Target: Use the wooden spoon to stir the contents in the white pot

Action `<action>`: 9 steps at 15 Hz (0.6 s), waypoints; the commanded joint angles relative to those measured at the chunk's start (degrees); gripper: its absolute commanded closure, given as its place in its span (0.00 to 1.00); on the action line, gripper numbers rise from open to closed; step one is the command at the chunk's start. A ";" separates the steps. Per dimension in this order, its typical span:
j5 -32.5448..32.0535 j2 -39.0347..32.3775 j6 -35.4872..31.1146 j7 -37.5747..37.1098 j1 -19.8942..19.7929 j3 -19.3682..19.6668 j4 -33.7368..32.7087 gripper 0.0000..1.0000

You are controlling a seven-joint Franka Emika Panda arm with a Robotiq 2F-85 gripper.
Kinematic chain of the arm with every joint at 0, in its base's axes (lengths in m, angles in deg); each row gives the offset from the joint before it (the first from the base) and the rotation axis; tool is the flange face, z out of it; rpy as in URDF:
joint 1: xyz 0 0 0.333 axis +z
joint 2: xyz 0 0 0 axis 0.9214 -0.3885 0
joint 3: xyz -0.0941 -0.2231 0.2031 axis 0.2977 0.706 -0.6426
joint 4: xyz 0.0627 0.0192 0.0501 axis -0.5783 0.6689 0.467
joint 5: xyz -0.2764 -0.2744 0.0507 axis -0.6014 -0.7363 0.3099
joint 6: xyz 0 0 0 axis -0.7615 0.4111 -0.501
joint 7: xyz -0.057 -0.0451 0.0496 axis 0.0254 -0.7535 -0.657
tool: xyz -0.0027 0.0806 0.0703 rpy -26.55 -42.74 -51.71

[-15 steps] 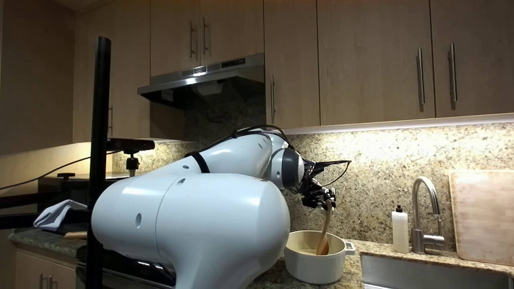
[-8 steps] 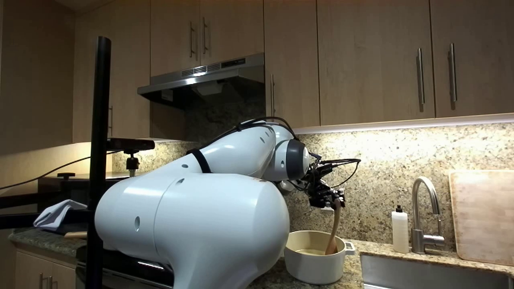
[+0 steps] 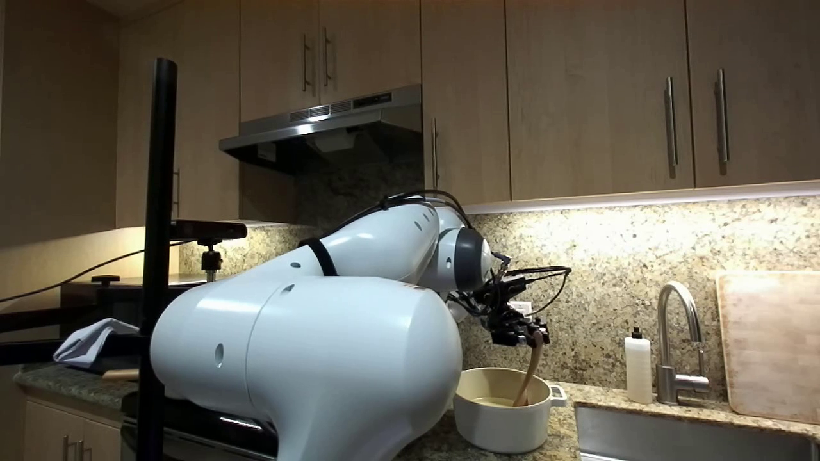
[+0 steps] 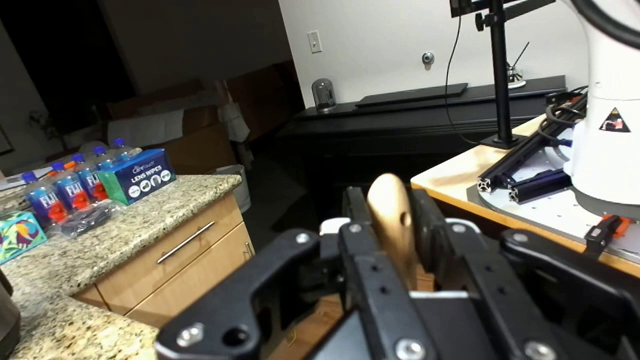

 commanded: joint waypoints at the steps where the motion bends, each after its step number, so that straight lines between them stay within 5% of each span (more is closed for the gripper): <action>1: -1.94 -1.28 -0.71 -1.87 -0.45 -3.47 -0.86 0.91; 9: -2.53 -2.89 -2.48 -1.40 2.26 -6.90 0.34 0.91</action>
